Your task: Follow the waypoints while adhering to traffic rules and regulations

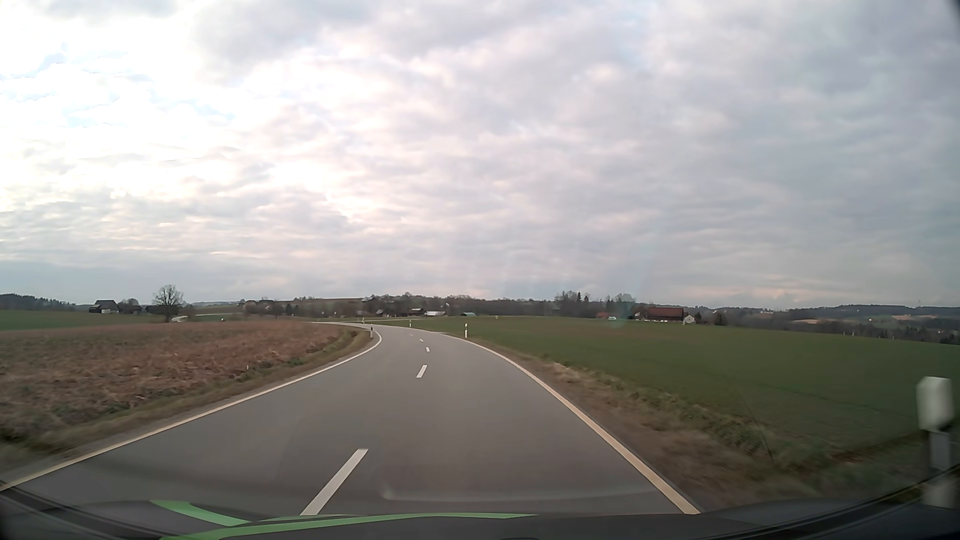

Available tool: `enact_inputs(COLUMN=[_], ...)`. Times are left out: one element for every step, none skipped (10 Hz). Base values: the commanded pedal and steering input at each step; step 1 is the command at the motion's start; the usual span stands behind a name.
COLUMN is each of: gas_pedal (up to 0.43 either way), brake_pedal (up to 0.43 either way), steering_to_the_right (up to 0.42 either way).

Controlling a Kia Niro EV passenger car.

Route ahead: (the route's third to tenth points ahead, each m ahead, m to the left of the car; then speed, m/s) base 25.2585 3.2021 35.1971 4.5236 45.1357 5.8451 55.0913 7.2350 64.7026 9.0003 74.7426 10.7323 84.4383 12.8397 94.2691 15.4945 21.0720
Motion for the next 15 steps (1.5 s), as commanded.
enact_inputs(gas_pedal=[0.169,0.169,0.169,0.169,0.169,0.169,0.169,0.169,0.169,0.169,0.169,0.169,0.169,0.169,0.169], brake_pedal=[0.0,0.0,0.0,0.0,0.0,0.0,0.0,0.0,0.0,0.0,0.0,0.0,0.0,0.0,0.0], steering_to_the_right=[-0.014,-0.015,-0.016,-0.016,-0.018,-0.018,-0.019,-0.019,-0.019,-0.019,-0.019,-0.019,-0.019,-0.019,-0.019])
